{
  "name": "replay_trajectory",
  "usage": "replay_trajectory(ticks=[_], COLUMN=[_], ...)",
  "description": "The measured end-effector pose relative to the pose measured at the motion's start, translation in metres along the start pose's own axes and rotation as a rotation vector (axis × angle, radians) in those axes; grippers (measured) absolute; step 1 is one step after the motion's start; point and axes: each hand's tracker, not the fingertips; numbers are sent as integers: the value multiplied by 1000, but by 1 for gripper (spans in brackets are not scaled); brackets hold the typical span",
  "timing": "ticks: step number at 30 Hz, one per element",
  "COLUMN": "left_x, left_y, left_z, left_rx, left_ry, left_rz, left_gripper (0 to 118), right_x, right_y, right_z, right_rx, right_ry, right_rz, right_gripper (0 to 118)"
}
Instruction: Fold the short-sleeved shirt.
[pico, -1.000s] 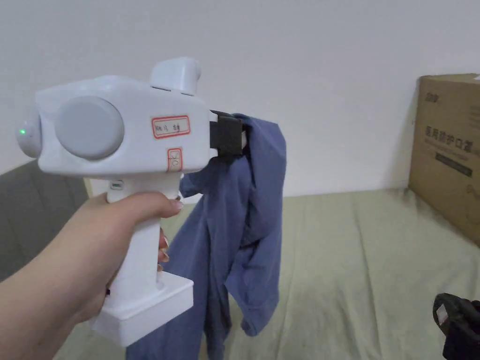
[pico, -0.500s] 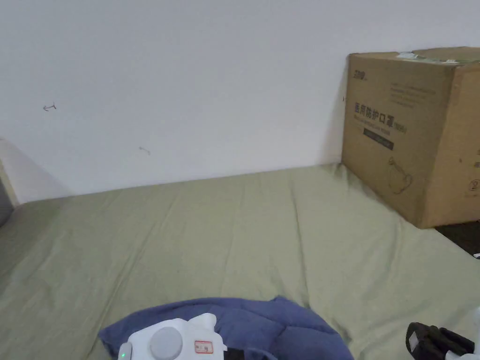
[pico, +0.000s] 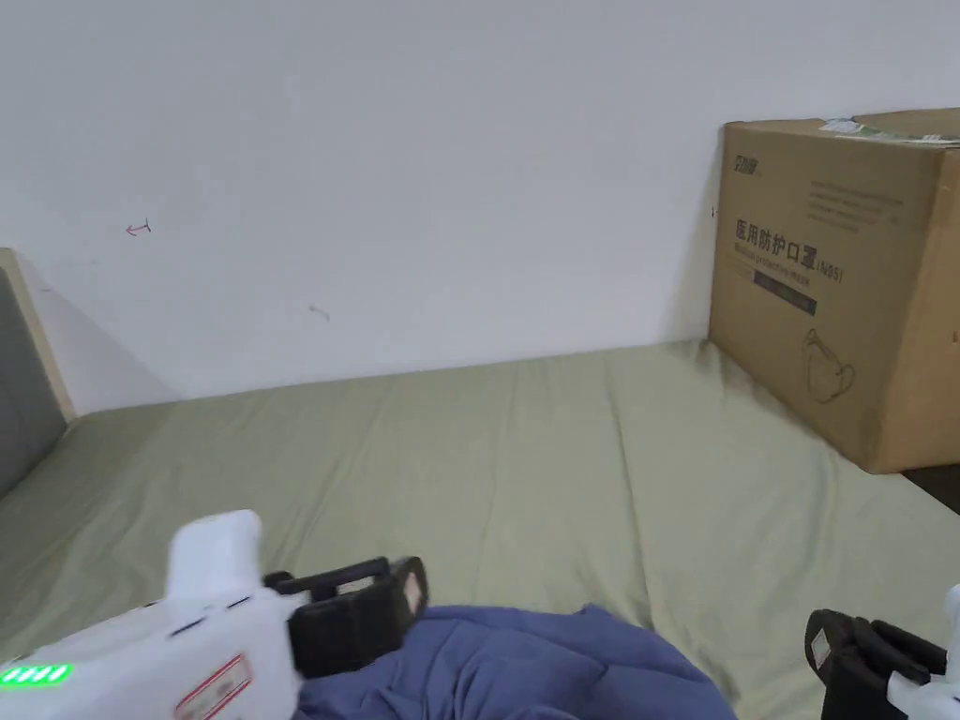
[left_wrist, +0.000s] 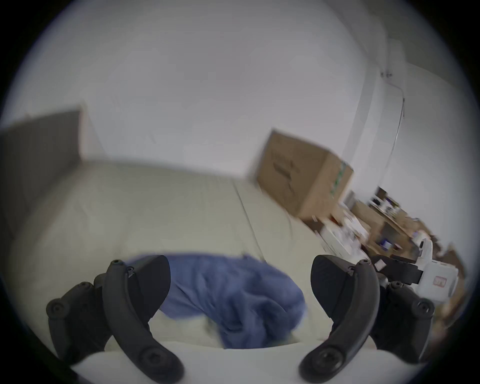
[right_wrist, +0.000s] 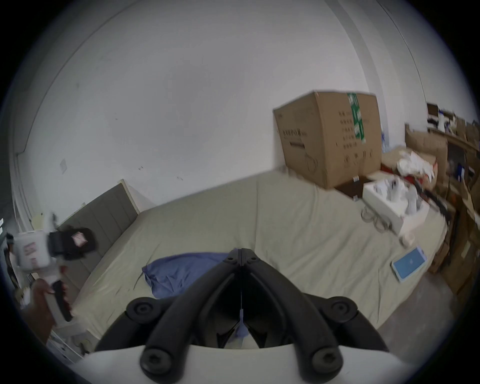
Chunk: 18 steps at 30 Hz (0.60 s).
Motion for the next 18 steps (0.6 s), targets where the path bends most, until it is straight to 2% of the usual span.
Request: replay_trajectory(ticks=[2, 3, 4, 5, 6, 7, 9, 12, 18], left_x=[7, 10, 13, 15, 17, 19, 22, 18, 18], left_y=[-6, -13, -24, -33, -44, -52, -72, -80, -71], left_z=[43, 60, 74, 87, 97, 103, 109, 115, 113], left_rx=[173, 242, 278, 308, 329, 323, 314, 298, 296], left_ry=[158, 221, 274, 300, 324, 358, 449, 435, 476], left_rz=[-60, -90, -116, -131, -143, -159, -173, -162, -146], left_gripper=[110, 104, 89, 61, 8, 0, 0, 0, 0], right_x=[-9, -13, -15, -18, -21, -25, -31, -33, -36], right_y=[-3, -7, -12, -19, -27, -31, -38, -38, -29], right_z=[7, 10, 13, 15, 17, 17, 18, 21, 23], right_rx=[86, 138, 194, 249, 281, 290, 278, 268, 256], right_ry=[-9, -12, -3, -3, -26, -59, -78, -33, -19], right_rz=[50, 72, 96, 123, 156, 179, 175, 139, 137], right_gripper=[0, 0, 0, 0, 0, 0, 0, 0, 0])
